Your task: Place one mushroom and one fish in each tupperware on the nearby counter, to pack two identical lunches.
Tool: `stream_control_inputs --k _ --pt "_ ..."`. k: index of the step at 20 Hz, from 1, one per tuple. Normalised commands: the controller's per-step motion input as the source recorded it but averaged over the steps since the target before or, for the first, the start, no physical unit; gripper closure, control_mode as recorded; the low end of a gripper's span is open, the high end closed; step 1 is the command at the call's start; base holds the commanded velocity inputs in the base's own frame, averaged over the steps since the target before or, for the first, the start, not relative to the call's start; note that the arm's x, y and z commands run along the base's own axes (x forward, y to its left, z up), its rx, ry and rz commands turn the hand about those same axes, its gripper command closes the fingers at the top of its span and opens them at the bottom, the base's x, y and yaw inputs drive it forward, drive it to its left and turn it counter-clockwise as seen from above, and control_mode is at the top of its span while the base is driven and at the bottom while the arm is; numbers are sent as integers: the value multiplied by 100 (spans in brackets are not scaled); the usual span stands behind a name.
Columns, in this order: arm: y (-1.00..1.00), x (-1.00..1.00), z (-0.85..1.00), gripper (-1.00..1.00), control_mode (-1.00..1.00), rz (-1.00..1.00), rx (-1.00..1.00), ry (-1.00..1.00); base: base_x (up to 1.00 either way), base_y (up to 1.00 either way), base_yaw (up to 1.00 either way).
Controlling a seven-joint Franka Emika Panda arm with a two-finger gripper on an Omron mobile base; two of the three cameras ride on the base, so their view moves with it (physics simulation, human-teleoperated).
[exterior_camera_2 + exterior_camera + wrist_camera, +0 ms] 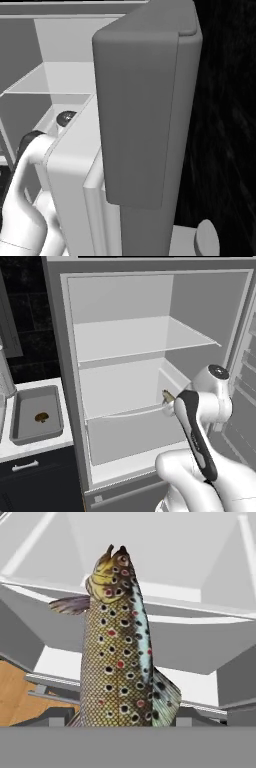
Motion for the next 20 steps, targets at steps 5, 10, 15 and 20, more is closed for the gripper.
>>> stream_control_inputs --k 5,10,15,20 --pt "17 -90 52 100 -100 1 -2 -3 0 0 0" --pt "3 -55 52 100 -100 3 0 -1 0 0 0" --pt "0 -41 -14 100 -100 0 0 1 0 0 0" --pt "0 -10 -11 100 100 0 0 1 -64 8 0"
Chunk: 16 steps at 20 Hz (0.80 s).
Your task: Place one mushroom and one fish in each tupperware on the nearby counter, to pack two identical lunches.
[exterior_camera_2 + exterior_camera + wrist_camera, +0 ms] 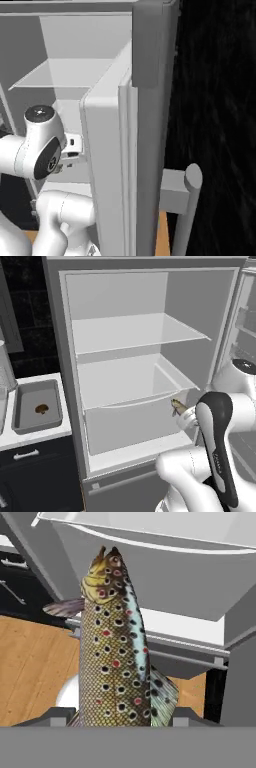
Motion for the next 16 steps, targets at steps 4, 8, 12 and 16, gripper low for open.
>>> stream_control_inputs --k 4,8,12,16 --pt "0 0 0 100 100 0 0 0 -100 49 5" --pt "0 0 0 100 100 0 0 0 -98 90 13" --pt "0 0 0 100 100 0 0 0 -47 100 8" --pt "0 0 0 100 100 0 0 0 -1 100 4"
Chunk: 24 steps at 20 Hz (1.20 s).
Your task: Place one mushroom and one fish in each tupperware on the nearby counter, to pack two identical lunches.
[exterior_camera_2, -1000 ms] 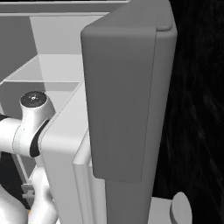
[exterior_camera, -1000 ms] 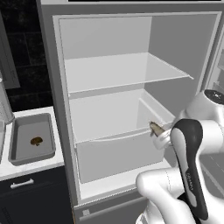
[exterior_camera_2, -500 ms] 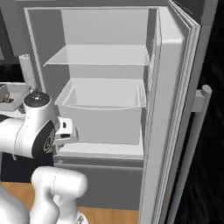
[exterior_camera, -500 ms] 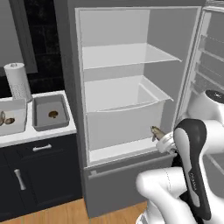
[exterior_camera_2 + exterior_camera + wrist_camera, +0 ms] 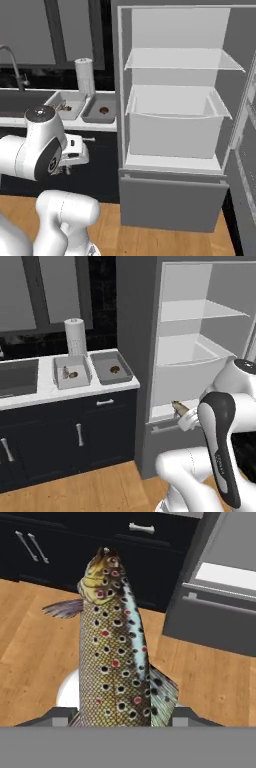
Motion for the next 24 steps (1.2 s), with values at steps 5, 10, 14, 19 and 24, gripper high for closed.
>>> stream_control_inputs --k 5,10,14,19,24 --pt "0 0 0 100 100 0 0 0 52 98 1" --pt "0 0 0 100 100 0 0 0 99 57 -6" --pt "0 0 0 100 100 0 0 0 98 23 -20" --pt "0 0 0 100 100 0 0 0 96 25 -21" --pt "0 0 0 100 100 0 0 0 59 52 -25"
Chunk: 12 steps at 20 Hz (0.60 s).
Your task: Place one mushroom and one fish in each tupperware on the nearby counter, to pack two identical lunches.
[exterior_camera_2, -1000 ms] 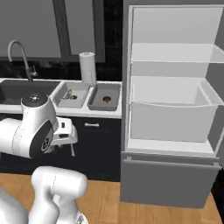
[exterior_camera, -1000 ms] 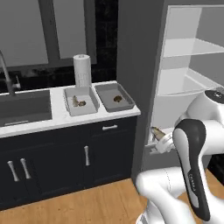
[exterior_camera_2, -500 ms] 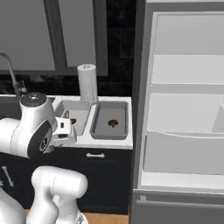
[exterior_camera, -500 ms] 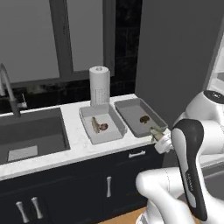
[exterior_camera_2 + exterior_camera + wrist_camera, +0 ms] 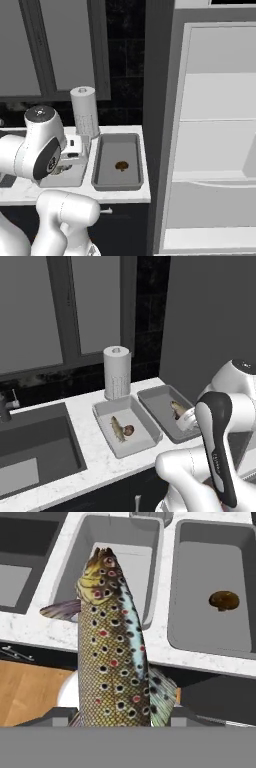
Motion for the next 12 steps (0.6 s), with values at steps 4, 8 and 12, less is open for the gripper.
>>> stream_control_inputs --k 4,8,12 --pt "6 10 -3 100 -100 -5 -2 0 29 22 -18" --pt "5 61 -19 100 -100 -15 -4 0 0 0 0" --pt "-3 75 -24 100 -100 -7 -3 2 0 0 0"
